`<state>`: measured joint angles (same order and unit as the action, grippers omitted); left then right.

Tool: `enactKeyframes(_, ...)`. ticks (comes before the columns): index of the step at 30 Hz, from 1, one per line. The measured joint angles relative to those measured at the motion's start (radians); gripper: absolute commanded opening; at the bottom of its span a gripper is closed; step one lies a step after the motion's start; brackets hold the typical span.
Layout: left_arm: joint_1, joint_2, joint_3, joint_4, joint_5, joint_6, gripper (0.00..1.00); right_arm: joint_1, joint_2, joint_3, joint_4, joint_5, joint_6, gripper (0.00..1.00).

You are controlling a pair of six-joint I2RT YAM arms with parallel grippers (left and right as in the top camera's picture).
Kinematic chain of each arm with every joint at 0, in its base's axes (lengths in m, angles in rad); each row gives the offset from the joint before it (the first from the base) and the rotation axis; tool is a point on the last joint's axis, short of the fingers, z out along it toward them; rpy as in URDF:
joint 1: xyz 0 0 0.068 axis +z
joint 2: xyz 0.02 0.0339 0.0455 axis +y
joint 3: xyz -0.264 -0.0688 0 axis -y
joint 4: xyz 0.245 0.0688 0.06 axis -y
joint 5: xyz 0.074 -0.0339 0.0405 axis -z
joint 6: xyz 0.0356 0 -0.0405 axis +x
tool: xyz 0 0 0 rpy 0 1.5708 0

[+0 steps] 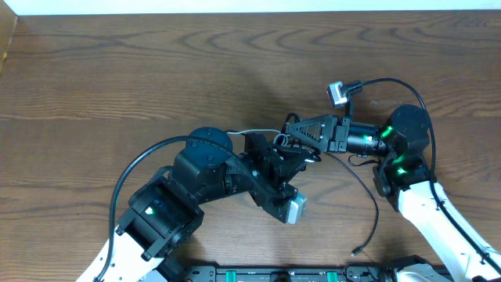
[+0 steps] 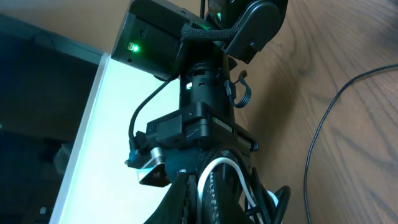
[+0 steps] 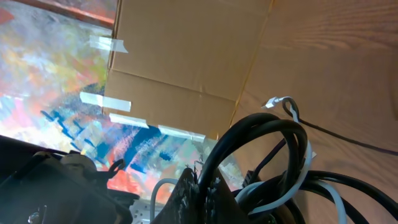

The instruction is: Untangle cables

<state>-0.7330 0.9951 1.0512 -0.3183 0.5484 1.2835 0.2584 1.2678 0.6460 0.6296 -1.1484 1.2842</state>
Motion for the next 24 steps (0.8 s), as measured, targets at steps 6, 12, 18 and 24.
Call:
enactKeyframes(6, 0.0, 0.0, 0.0, -0.014, 0.0, 0.0, 0.08, 0.0, 0.0, 0.0, 0.0, 0.01, -0.026, 0.01)
enactKeyframes(12, 0.0, 0.0, 0.0, -0.019, 0.0, 0.0, 0.08, 0.0, 0.0, 0.0, 0.0, 0.017, -0.04, 0.01)
enactKeyframes(18, 0.0, 0.0, 0.0, -0.019, 0.0, 0.0, 0.08, 0.0, 0.0, 0.0, 0.0, 0.019, -0.04, 0.01)
enactKeyframes(24, 0.0, 0.0, 0.0, -0.023, 0.0, 0.0, 0.08, 0.0, 0.0, 0.0, 0.0, 0.02, -0.058, 0.01)
